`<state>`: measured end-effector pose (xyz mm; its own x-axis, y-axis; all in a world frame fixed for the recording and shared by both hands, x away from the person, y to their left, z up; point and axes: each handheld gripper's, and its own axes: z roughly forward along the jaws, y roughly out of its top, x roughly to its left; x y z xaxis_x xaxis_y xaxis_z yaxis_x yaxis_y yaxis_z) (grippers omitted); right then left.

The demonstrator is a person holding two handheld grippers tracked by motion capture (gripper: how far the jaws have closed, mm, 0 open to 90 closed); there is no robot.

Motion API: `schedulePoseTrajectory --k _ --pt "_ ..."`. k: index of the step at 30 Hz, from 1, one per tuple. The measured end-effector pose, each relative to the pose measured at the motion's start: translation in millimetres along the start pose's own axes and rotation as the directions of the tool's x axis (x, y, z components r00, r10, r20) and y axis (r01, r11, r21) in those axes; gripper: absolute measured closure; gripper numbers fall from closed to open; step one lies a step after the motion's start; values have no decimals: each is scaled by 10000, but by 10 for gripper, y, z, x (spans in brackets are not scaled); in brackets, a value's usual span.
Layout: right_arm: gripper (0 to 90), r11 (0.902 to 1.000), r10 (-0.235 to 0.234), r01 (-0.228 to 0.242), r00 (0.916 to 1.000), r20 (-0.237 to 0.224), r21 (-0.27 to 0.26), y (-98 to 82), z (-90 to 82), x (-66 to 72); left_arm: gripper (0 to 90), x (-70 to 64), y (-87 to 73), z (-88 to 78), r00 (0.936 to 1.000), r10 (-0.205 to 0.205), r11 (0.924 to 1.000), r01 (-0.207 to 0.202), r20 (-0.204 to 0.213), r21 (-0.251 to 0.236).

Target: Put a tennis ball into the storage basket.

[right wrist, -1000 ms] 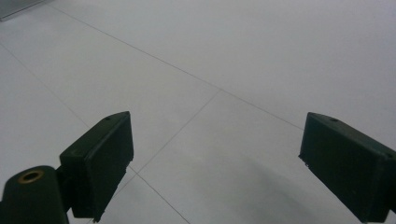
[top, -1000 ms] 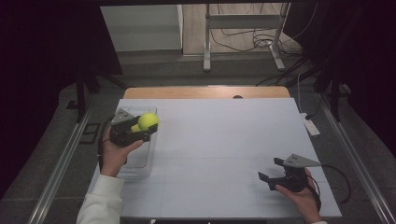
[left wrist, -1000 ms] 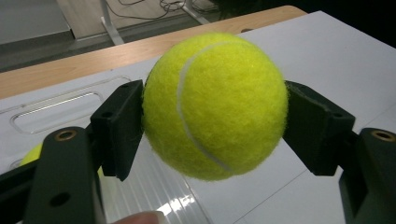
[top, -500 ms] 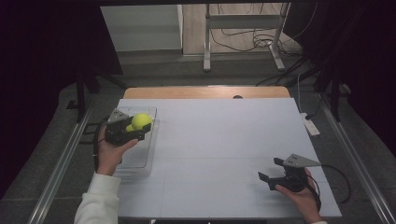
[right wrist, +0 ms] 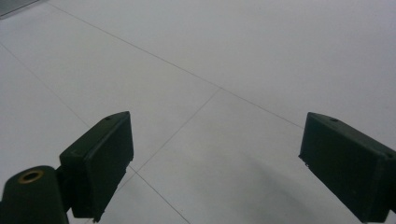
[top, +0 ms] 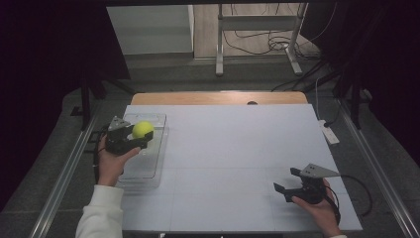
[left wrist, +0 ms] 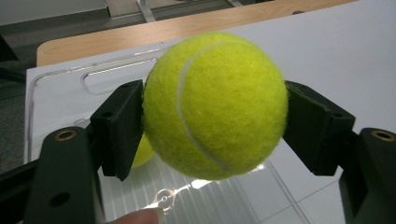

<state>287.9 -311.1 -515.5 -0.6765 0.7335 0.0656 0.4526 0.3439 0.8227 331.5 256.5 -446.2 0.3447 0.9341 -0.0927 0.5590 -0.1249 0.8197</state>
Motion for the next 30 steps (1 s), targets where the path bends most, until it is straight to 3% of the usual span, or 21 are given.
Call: schedulePoseTrajectory --k 11,17,30 --pt "101 10000 3 -3 10000 3 29 -1 3 0 267 145 -59 -42 9986 -341 9992 349 -394 194" --pt "101 10000 12 -12 10000 -11 25 -1 5 0 267 197 -95 -34 9970 -369 9980 402 -685 480" --pt "101 10000 4 -4 10000 -4 32 -2 9 3 267 246 -139 -28 9953 -372 9940 461 -889 995"
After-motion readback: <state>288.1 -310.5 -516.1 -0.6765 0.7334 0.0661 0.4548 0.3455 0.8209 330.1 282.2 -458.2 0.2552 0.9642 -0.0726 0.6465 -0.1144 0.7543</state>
